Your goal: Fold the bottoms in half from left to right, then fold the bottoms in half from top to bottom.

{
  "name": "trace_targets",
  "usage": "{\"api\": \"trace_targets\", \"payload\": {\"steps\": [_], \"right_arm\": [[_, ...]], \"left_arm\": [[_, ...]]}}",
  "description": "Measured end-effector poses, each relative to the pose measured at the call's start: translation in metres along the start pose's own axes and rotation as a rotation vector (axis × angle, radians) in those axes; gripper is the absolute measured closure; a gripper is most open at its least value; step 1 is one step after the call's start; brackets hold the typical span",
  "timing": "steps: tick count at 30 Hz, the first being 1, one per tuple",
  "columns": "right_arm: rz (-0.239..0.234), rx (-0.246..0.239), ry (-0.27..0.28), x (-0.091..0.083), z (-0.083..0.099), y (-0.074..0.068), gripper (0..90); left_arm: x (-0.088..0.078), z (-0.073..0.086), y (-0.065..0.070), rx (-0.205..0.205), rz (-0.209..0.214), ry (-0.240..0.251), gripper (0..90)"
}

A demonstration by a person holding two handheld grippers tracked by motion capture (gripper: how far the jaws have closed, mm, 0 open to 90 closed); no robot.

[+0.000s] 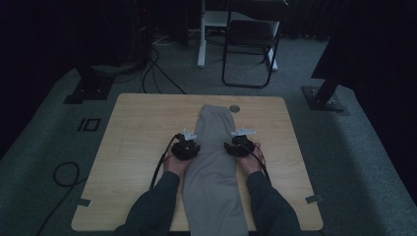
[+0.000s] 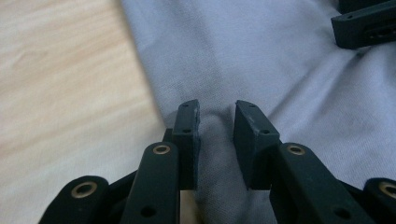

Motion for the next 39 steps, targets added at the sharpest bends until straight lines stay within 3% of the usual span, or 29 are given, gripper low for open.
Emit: {"api": "trace_targets", "payload": {"steps": [11, 19, 22, 31, 39], "right_arm": [[-0.054, -0.046, 0.025, -0.031, 0.025, -0.026, 55.9], [-0.077, -0.053, 0.025, -0.048, 0.037, -0.04, 55.9], [-0.081, -0.067, 0.029, -0.051, 0.04, -0.044, 56.0], [-0.099, -0.089, 0.028, -0.056, 0.044, -0.048, 56.0], [-0.113, -0.084, 0.015, -0.061, 0.046, -0.051, 53.8]], "left_arm": [[-0.033, 0.038, 0.023, 0.034, 0.028, 0.001, 69.7], [-0.048, 0.056, 0.038, 0.012, 0.05, 0.015, 69.1], [-0.053, 0.063, 0.046, 0.021, 0.045, 0.016, 69.0], [-0.059, 0.072, 0.059, 0.024, 0.061, 0.021, 68.4], [-0.062, 0.074, 0.061, 0.013, 0.097, 0.023, 58.5]]}}
Point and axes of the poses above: each handheld gripper's, and its own axes: x roughly forward along the jaws, z roughly out of its underside, y roughly to its right, the point moved 4 cm from there along x, roughly forward along the jaws, and after that the axes turned 11 degrees about z, right-handed, at the moved point
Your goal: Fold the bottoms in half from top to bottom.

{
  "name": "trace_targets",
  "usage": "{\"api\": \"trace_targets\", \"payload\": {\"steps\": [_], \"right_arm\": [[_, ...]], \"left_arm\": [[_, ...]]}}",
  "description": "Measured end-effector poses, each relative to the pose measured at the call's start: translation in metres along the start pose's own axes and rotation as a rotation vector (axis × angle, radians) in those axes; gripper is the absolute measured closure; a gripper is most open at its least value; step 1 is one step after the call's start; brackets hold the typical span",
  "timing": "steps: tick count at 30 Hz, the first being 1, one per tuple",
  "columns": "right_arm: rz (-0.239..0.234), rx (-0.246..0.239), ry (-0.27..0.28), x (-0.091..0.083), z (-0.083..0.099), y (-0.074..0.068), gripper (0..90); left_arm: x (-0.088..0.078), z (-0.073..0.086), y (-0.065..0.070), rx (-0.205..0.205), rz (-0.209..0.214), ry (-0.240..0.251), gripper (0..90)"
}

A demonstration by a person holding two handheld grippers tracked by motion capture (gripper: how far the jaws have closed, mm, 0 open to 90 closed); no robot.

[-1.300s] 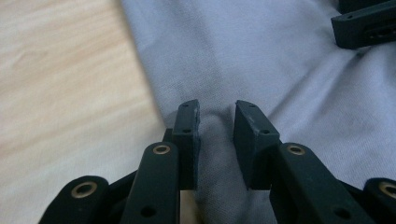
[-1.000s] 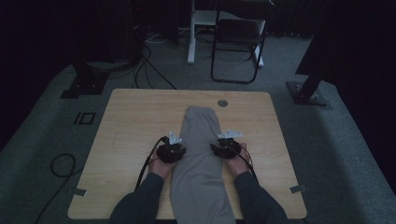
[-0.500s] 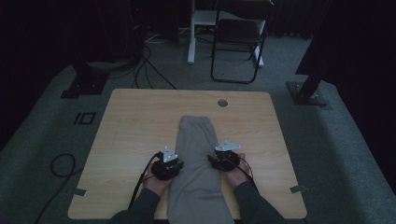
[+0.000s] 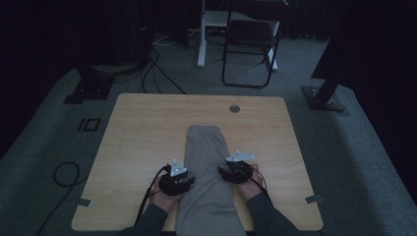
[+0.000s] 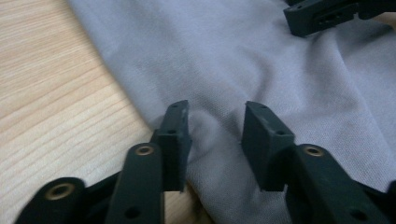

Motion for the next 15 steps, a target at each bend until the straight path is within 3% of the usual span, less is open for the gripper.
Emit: {"api": "trace_targets", "payload": {"steps": [2, 5, 7, 9, 11, 12, 15], "right_arm": [[0.005, 0.002, -0.006, 0.0, -0.001, 0.001, 54.8], [0.026, 0.006, 0.002, 0.0, -0.005, 0.006, 52.6], [0.042, 0.034, 0.017, 0.0, -0.011, 0.013, 51.3], [0.052, 0.057, 0.03, 0.001, -0.019, 0.02, 50.4], [0.062, 0.066, 0.029, 0.006, -0.026, 0.026, 49.9], [0.072, 0.068, 0.027, 0.01, -0.031, 0.029, 49.5], [0.089, 0.072, 0.003, 0.027, -0.045, 0.035, 49.1]], "left_arm": [[-0.001, -0.005, -0.003, 0.031, -0.031, 0.01, 53.8], [-0.004, -0.014, -0.01, 0.035, -0.039, 0.031, 52.7], [-0.004, -0.017, -0.014, 0.035, -0.048, 0.034, 51.8], [-0.003, -0.026, -0.022, 0.021, -0.057, 0.045, 51.4], [0.003, -0.04, -0.039, -0.002, -0.079, 0.051, 51.4], [0.003, -0.04, -0.039, -0.002, -0.079, 0.051, 51.3], [0.013, -0.057, -0.058, -0.034, -0.106, 0.053, 50.8]]}}
Point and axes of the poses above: each handheld gripper's, and its own axes: x roughly forward along the jaws, z roughly out of its underside, y roughly to its right, the point moved 4 cm from there along x, roughly forward along the jaws, and after that the axes turned 11 degrees about z, right-handed, at the moved point
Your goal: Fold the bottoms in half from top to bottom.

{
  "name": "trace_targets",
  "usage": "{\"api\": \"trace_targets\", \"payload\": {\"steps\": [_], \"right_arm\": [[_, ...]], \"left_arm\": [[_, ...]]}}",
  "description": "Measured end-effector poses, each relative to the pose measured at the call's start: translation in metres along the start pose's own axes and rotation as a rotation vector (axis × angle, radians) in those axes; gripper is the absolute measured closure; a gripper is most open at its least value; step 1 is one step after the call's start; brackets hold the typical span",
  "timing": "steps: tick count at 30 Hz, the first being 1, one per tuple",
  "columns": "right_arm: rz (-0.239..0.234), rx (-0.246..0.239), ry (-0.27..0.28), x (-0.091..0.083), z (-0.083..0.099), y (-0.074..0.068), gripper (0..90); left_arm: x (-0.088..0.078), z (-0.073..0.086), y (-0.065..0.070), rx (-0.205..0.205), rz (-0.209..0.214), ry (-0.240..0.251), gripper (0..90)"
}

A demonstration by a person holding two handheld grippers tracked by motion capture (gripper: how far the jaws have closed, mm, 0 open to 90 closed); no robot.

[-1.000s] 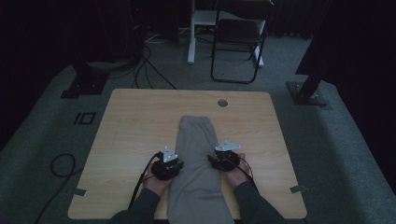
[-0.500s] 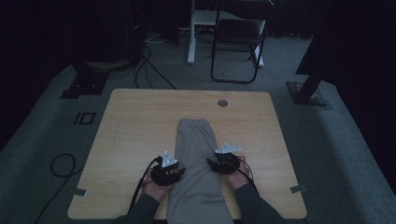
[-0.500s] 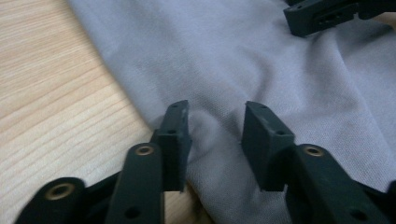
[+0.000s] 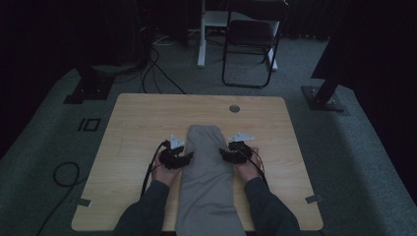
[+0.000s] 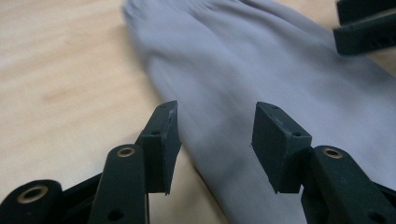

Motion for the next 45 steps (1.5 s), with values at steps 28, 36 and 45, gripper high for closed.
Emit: {"api": "trace_targets", "payload": {"steps": [28, 36, 45], "right_arm": [[0.017, 0.055, -0.073, 0.066, -0.037, -0.001, 74.8], [-0.005, 0.089, -0.068, 0.067, -0.036, -0.002, 85.0], [-0.009, 0.111, -0.082, 0.067, -0.04, 0.002, 87.7]], "left_arm": [[0.058, -0.033, -0.037, -0.081, -0.032, -0.098, 74.9], [0.059, -0.032, -0.036, -0.09, -0.004, -0.075, 85.4], [0.053, -0.036, -0.041, -0.11, -0.016, -0.065, 86.5]]}}
Point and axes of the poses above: each handheld gripper's, and its own axes: x roughly forward along the jaws, z roughly out of its underside, y roughly to its right, the point moved 4 cm from there along x, roughly forward along the jaws, and after that the axes turned 11 degrees about z, right-handed, at the moved point
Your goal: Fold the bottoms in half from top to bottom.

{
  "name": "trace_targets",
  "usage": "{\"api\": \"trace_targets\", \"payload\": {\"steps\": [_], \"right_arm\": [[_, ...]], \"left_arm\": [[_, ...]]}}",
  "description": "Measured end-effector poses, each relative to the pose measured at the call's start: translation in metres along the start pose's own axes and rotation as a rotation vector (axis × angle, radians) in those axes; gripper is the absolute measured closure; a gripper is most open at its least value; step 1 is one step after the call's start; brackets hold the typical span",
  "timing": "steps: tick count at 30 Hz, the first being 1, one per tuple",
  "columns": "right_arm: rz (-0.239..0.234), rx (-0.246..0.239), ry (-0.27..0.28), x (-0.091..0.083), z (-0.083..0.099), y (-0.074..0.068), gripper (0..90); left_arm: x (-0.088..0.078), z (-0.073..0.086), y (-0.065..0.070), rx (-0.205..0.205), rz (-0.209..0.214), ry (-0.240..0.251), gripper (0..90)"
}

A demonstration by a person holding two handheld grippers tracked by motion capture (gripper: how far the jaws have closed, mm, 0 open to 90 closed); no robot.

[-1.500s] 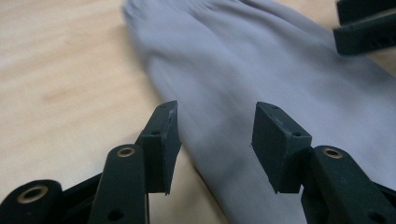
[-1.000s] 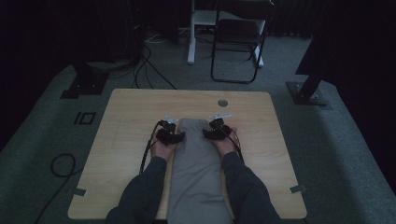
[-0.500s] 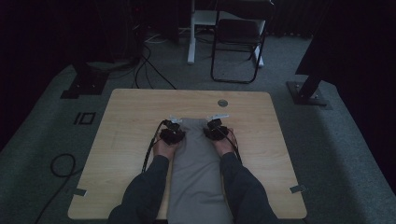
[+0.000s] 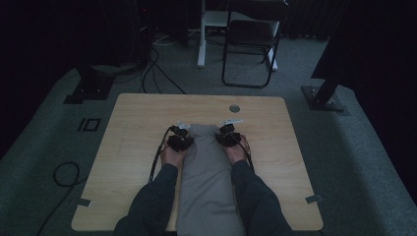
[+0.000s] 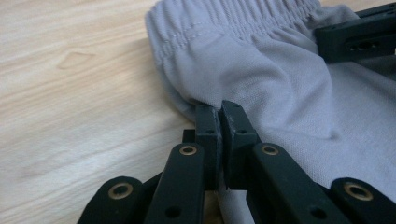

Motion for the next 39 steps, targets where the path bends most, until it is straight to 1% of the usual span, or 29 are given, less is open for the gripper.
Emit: {"api": "trace_targets", "payload": {"steps": [2, 3, 4, 5, 6, 7, 9, 10, 11, 12, 14, 15, 16, 17, 18, 22, 23, 25, 26, 27, 29, 30, 31, 32, 34, 35, 36, 38, 39], "right_arm": [[-0.005, 0.004, 0.01, -0.003, -0.003, 0.002, 87.7], [-0.012, 0.011, 0.032, -0.007, -0.009, 0.006, 87.8], [-0.014, 0.015, 0.039, -0.009, -0.012, 0.007, 87.8], [-0.014, 0.015, 0.039, -0.009, -0.012, 0.007, 87.8], [-0.011, 0.016, 0.059, -0.015, -0.02, 0.01, 87.7], [-0.011, 0.016, 0.059, -0.015, -0.02, 0.01, 87.7], [-0.013, 0.014, 0.086, -0.022, -0.029, 0.012, 87.7], [-0.01, 0.013, 0.105, -0.028, -0.037, 0.014, 87.7], [-0.008, 0.016, 0.111, -0.031, -0.04, 0.015, 87.8], [-0.007, 0.015, 0.127, -0.035, -0.044, 0.016, 87.7], [-0.013, 0.022, 0.152, -0.042, -0.052, 0.019, 87.7], [-0.013, 0.022, 0.152, -0.042, -0.052, 0.019, 87.7], [-0.016, 0.025, 0.166, -0.046, -0.056, 0.02, 87.7], [-0.019, 0.025, 0.199, -0.054, -0.064, 0.021, 87.7], [-0.019, 0.025, 0.199, -0.054, -0.064, 0.021, 87.7], [-0.023, 0.013, 0.25, -0.069, -0.076, 0.023, 87.6], [-0.028, 0.013, 0.254, -0.072, -0.077, 0.023, 87.5], [-0.034, 0.011, 0.255, -0.074, -0.077, 0.022, 87.5], [-0.037, 0.011, 0.254, -0.075, -0.076, 0.022, 87.5], [-0.041, -0.005, 0.251, -0.078, -0.073, 0.021, 87.4], [-0.045, -0.01, 0.251, -0.08, -0.071, 0.02, 87.4], [-0.061, -0.013, 0.254, -0.085, -0.065, 0.021, 87.3], [-0.061, -0.013, 0.254, -0.085, -0.065, 0.021, 87.3], [-0.081, -0.006, 0.252, -0.091, -0.058, 0.023, 87.3], [-0.091, -0.008, 0.249, -0.094, -0.054, 0.024, 87.3], [-0.102, -0.023, 0.244, -0.1, -0.045, 0.024, 87.2], [-0.108, -0.029, 0.241, -0.103, -0.041, 0.023, 87.2], [-0.123, -0.041, 0.237, -0.108, -0.032, 0.022, 87.2], [-0.125, -0.047, 0.23, -0.11, -0.027, 0.021, 87.2]], "left_arm": [[-0.006, -0.005, -0.002, -0.002, 0.001, 0.02, 86.6], [-0.012, -0.011, -0.003, 0.006, -0.002, 0.035, 86.6], [-0.015, -0.014, -0.003, 0.011, -0.001, 0.046, 86.7], [-0.015, -0.014, -0.003, 0.011, -0.001, 0.046, 86.7], [-0.018, -0.018, -0.002, 0.011, 0.001, 0.061, 86.7], [-0.021, -0.022, -0.002, 0.012, 0.001, 0.074, 86.7], [-0.027, -0.03, 0.0, 0.021, 0.001, 0.095, 86.7], [-0.03, -0.034, 0.001, 0.029, -0.002, 0.105, 86.7], [-0.037, -0.042, 0.003, 0.04, -0.004, 0.125, 86.7], [-0.037, -0.042, 0.003, 0.04, -0.004, 0.125, 86.7], [-0.044, -0.051, 0.005, 0.053, -0.009, 0.145, 86.7], [-0.047, -0.055, 0.005, 0.054, -0.01, 0.156, 86.7], [-0.05, -0.059, 0.006, 0.056, -0.01, 0.168, 86.7], [-0.054, -0.063, 0.007, 0.063, -0.011, 0.182, 86.7], [-0.057, -0.066, 0.008, 0.065, -0.01, 0.196, 86.7], [-0.067, -0.076, 0.012, 0.091, -0.018, 0.212, 86.6], [-0.071, -0.077, 0.015, 0.093, -0.014, 0.222, 86.6], [-0.073, -0.077, 0.016, 0.092, -0.009, 0.223, 86.6], [-0.074, -0.076, 0.018, 0.101, -0.009, 0.216, 86.6], [-0.076, -0.072, 0.022, 0.123, -0.004, 0.211, 86.6], [-0.078, -0.071, 0.024, 0.132, -0.001, 0.208, 86.5], [-0.082, -0.067, 0.028, 0.139, 0.012, 0.213, 86.5], [-0.082, -0.067, 0.028, 0.139, 0.012, 0.213, 86.5], [-0.085, -0.065, 0.03, 0.146, 0.019, 0.212, 86.5], [-0.089, -0.06, 0.037, 0.173, 0.027, 0.2, 86.5], [-0.091, -0.057, 0.04, 0.186, 0.033, 0.198, 86.4], [-0.095, -0.05, 0.047, 0.202, 0.045, 0.193, 86.5], [-0.098, -0.042, 0.053, 0.208, 0.061, 0.185, 86.5], [-0.098, -0.042, 0.053, 0.208, 0.061, 0.185, 86.4]]}}
Point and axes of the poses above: each handheld gripper's, and its own axes: x roughly forward along the jaws, z roughly out of its underside, y roughly to its right, the point moved 4 cm from there along x, roughly forward along the jaws, and after that the axes turned 11 degrees about z, right-handed, at the moved point
